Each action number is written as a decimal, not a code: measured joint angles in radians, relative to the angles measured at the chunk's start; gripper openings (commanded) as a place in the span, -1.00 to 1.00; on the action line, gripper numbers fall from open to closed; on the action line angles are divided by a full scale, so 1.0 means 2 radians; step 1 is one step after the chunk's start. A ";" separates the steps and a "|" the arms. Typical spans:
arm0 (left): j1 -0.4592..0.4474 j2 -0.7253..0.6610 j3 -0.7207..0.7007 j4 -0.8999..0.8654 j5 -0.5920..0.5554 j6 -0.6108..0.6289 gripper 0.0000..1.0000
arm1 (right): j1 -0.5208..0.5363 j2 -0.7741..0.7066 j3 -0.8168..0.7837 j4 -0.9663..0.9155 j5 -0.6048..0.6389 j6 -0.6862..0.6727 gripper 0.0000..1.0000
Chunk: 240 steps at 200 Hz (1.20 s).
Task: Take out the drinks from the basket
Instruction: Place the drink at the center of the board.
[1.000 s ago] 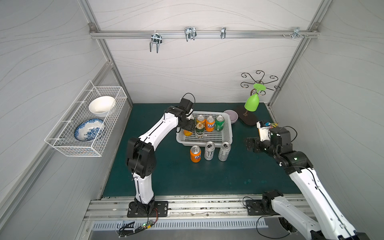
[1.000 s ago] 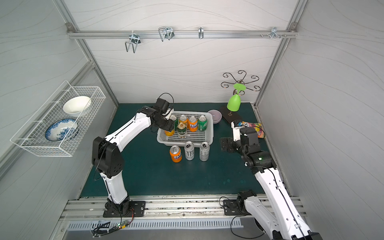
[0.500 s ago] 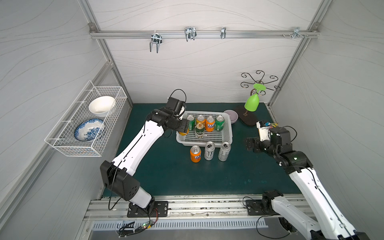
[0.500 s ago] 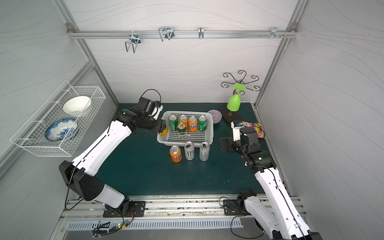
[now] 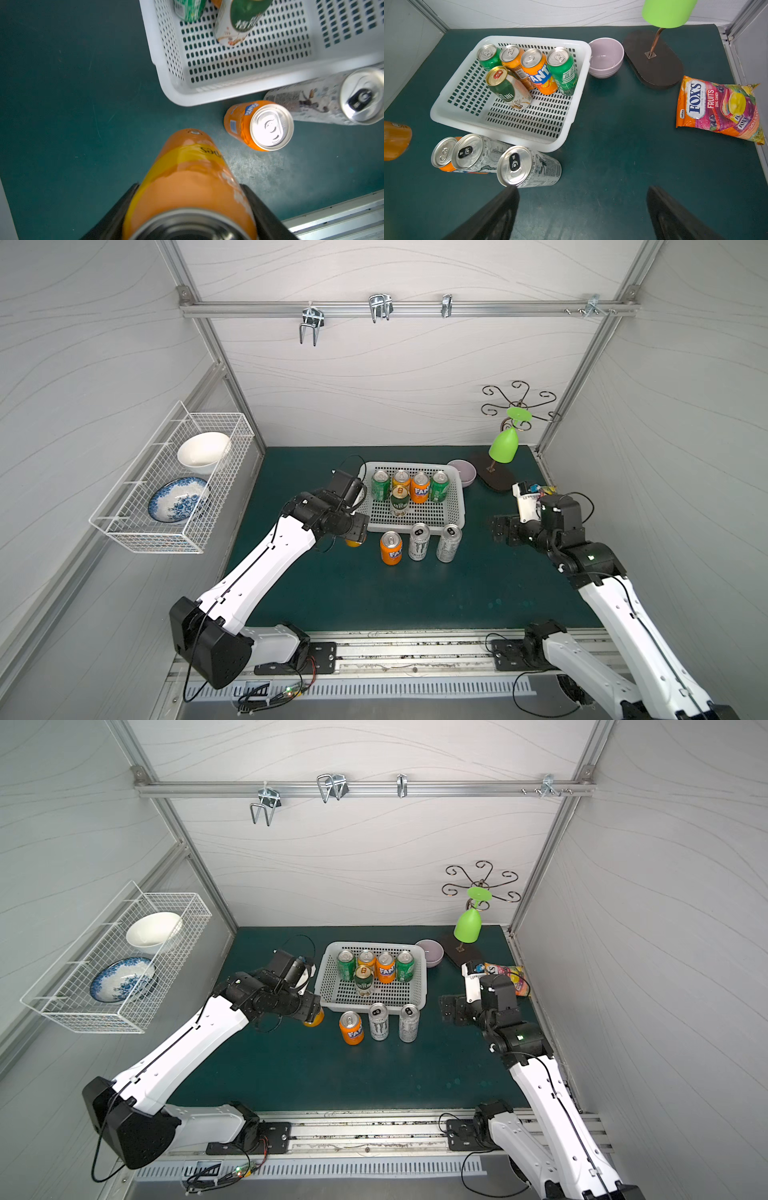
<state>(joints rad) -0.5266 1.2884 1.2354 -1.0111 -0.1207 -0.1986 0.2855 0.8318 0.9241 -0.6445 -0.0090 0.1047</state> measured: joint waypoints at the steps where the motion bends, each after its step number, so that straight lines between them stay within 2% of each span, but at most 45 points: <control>1: 0.000 0.000 -0.001 0.000 0.000 0.000 0.28 | 0.000 0.000 0.000 0.000 0.000 0.000 0.98; 59: -0.002 0.017 -0.059 0.053 0.003 -0.022 0.27 | 0.000 0.000 0.000 0.000 0.000 0.000 0.98; 155: -0.007 0.101 -0.087 0.128 -0.014 -0.038 0.32 | 0.000 0.000 0.000 0.000 0.000 0.000 0.98; 240: -0.011 0.103 -0.118 0.175 -0.016 -0.060 0.33 | 0.000 0.000 0.000 0.000 0.000 0.000 0.98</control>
<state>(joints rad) -0.5491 1.4952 0.9997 -0.6605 -0.1532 -0.3180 0.2855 0.8314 0.9241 -0.6445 -0.0093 0.1043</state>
